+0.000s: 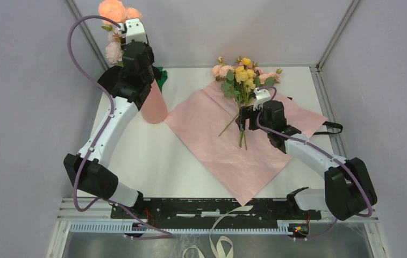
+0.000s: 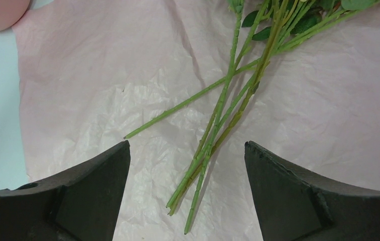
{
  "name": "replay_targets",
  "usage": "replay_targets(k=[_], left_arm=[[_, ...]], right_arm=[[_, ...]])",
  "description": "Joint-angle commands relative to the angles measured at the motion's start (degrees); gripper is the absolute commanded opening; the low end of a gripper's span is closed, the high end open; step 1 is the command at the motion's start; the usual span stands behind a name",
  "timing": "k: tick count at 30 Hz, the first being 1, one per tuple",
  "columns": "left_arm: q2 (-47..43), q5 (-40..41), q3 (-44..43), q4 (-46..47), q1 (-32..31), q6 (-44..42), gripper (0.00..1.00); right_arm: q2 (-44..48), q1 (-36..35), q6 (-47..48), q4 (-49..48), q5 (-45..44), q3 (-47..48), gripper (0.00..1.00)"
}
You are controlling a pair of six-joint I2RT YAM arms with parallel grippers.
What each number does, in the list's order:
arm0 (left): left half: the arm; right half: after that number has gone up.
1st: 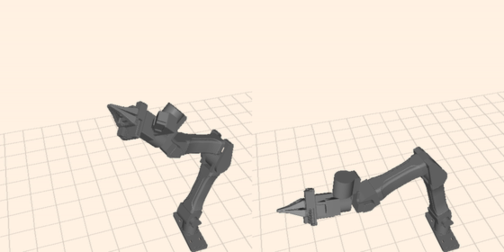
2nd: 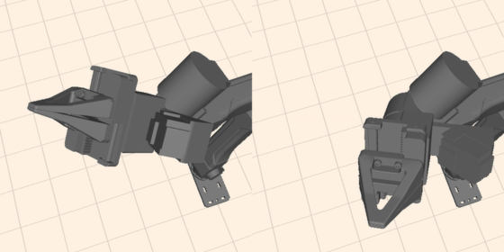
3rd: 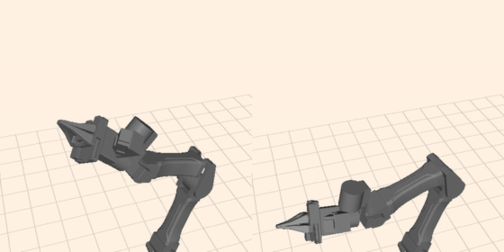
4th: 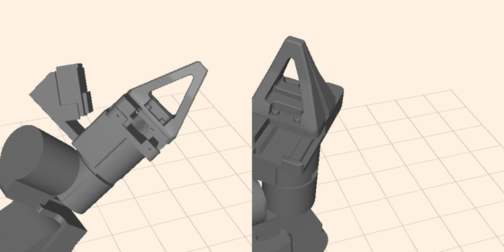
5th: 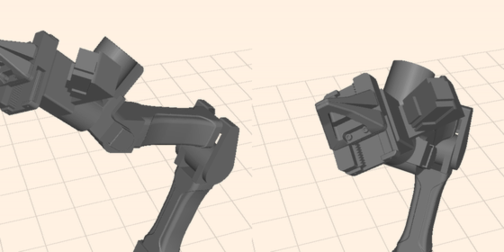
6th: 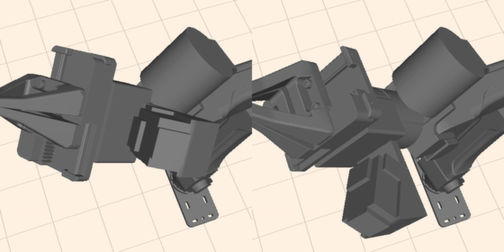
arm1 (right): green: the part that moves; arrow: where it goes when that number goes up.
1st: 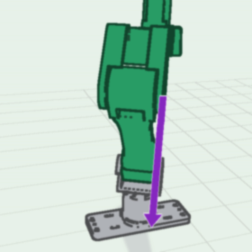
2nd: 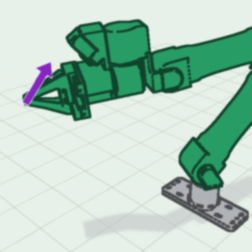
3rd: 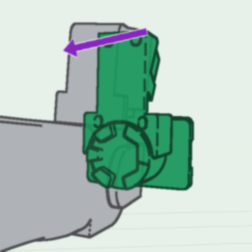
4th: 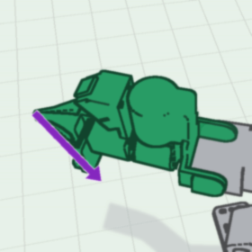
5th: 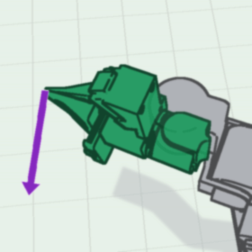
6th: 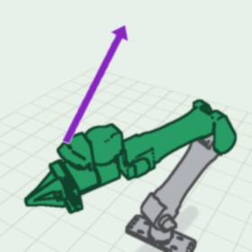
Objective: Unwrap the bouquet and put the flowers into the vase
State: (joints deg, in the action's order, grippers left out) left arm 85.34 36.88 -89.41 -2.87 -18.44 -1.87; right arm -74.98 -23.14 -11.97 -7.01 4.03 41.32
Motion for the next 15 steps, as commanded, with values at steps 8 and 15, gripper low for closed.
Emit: replay_targets(k=[8,15], left_arm=[[-4.76,3.48,1.72,2.49,0.16,5.26,1.0],[-8.76,-1.88,5.93,-0.51,-0.49,10.95,1.0]], right_arm=[[-0.61,0.16,-0.84,-3.41,2.07,-0.97,0.89],[-1.29,0.19,-1.49,-4.32,3.18,-1.15,0.89]])
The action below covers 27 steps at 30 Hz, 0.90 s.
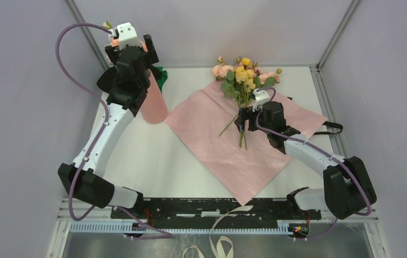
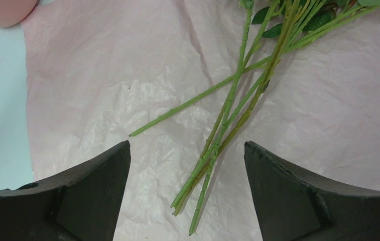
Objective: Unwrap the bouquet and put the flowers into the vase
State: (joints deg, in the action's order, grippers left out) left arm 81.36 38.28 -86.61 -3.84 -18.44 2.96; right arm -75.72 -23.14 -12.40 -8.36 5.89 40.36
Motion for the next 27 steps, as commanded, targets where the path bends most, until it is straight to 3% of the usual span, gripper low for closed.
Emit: replay_targets(k=[1,10,15,20,27], left_arm=[[-5.85,-4.69,4.8,1.38,-1.47,6.51,1.0],[-4.47,-6.73,4.14,-2.88,-18.32,7.63,1.0],[1.23,-15.61,3.81,-4.48,-20.24,15.71,1.0],[13.78,-21.57,-10.15,-16.62,-20.24,21.09,1.0],[31.49,-31.49,-26.48,-25.58,-20.08,23.58,0.97]], right_arm=[[-0.72,0.14,-1.13,-3.1,1.41,-0.19,0.89],[-0.01,0.17,-0.49,-2.03,-1.58,-0.06,0.9],[4.26,0.18,-0.39,-0.31,-6.56,-0.59,0.9],[14.76,0.28,-1.44,0.33,-24.24,-4.3,0.84],[20.06,1.21,-0.43,2.99,-26.9,-4.75,0.81]])
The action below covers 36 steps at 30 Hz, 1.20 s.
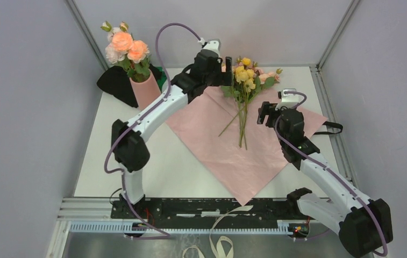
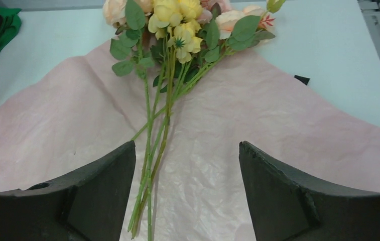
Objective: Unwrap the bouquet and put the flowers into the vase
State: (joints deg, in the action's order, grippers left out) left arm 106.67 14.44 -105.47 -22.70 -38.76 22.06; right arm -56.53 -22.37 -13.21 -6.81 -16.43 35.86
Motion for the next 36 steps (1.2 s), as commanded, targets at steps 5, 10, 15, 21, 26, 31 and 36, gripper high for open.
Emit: replay_targets(k=[5,10,15,21,26,31,36], left_arm=[[14.45,-13.71,-12.86,-6.72,0.81,8.06,0.93],[20.49,-19.38,-14.18,-4.4,1.78,11.61,0.91],[22.55,-19.88,-11.58,-1.29,1.89,15.12,0.91],[23.57,-19.75,-8.49,4.99,1.78,20.01,0.92],[25.58,-20.29,-7.79,6.98,1.01,24.1,0.9],[26.42,-18.24,-6.15,7.52,0.51,25.45,0.9],[26.8,-17.94,-4.69,8.82,0.49,26.01,0.89]], right_arm=[[1.94,0.99,0.03,2.01,-4.18,-1.19,0.8],[3.12,1.57,0.22,2.94,-3.95,-1.99,0.8],[4.25,2.27,0.37,3.29,-4.01,-3.24,0.8],[4.39,3.13,-0.25,3.91,-1.66,-3.47,0.79],[4.9,3.45,0.04,4.17,-1.72,-3.77,0.79],[5.43,3.97,0.54,4.52,-1.62,-4.56,0.79],[5.55,4.47,0.43,4.13,-0.72,-5.27,0.79]])
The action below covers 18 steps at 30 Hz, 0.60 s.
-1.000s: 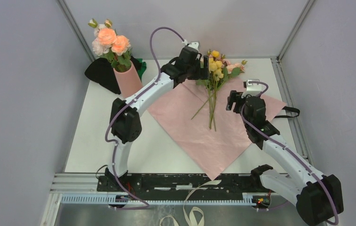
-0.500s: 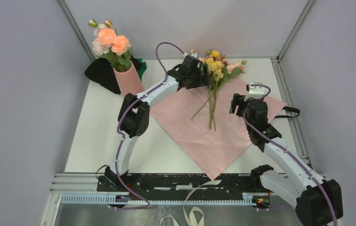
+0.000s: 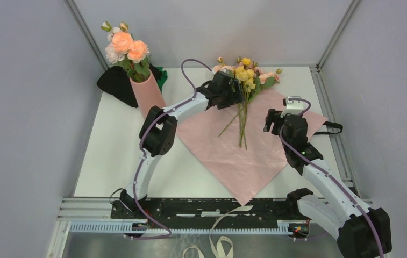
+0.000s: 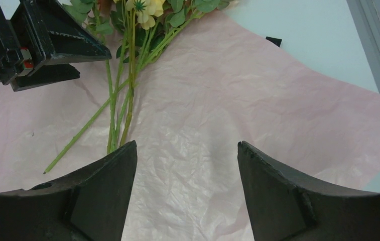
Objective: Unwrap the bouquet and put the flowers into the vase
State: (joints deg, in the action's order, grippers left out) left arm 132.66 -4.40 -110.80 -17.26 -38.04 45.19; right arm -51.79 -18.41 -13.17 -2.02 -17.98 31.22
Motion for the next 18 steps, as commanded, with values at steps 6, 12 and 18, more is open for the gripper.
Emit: replay_targets(k=[6,12,18], left_arm=[[2.17,1.18,0.7,5.09,-0.2,4.07,0.83],[5.47,1.15,-2.53,5.26,-0.2,4.76,0.75],[7.53,0.87,-4.69,6.67,-0.25,5.18,0.62]], right_arm=[[0.76,0.7,0.46,-0.44,1.39,-0.63,0.79],[1.11,0.75,1.01,0.32,1.59,-0.65,0.78],[1.23,1.0,1.57,0.66,1.51,-0.7,0.79]])
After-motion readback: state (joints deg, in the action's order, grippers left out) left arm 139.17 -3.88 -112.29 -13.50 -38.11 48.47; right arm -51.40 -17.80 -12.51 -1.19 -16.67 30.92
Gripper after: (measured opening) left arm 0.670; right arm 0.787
